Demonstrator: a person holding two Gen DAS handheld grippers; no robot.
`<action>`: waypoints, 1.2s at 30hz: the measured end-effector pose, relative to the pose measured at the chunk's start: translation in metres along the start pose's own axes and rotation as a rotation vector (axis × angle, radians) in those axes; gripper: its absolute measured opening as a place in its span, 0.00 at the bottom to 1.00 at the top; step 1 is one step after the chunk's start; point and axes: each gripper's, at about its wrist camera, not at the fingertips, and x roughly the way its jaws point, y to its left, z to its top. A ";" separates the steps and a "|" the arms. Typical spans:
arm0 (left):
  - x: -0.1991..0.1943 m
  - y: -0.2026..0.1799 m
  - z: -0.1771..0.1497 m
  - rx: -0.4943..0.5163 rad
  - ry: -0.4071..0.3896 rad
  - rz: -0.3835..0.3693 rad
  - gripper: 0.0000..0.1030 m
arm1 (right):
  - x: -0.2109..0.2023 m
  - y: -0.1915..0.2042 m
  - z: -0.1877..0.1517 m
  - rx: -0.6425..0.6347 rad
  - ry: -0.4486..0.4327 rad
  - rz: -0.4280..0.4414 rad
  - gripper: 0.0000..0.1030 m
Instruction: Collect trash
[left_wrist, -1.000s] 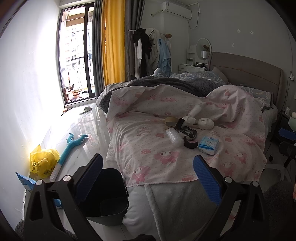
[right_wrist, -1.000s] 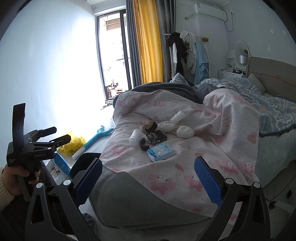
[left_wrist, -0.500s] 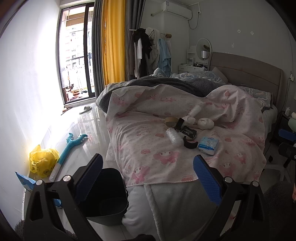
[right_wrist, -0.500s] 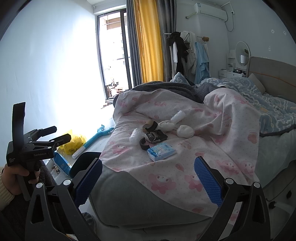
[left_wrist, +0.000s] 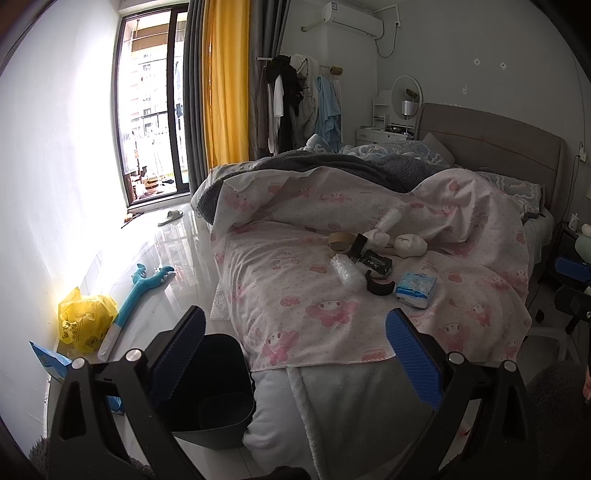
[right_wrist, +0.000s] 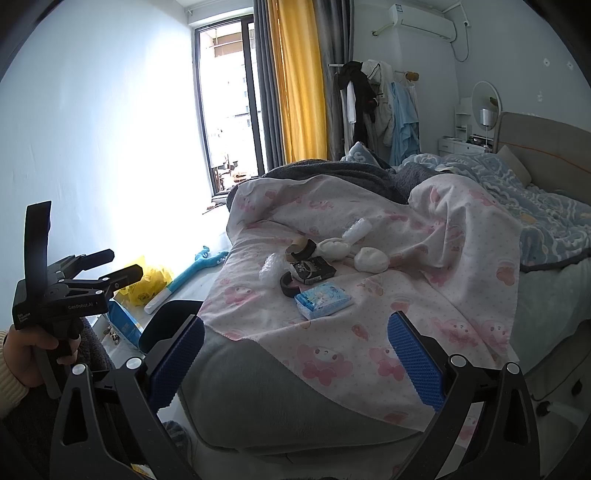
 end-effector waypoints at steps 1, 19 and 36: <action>0.000 0.000 0.000 0.000 0.000 0.000 0.97 | 0.000 0.000 0.000 0.000 0.000 0.000 0.98; 0.001 -0.001 0.002 -0.006 0.003 -0.010 0.97 | 0.000 0.002 -0.001 0.001 0.006 0.000 0.98; 0.029 -0.007 0.010 0.040 0.034 -0.154 0.96 | 0.052 0.006 0.022 -0.049 0.101 0.043 0.97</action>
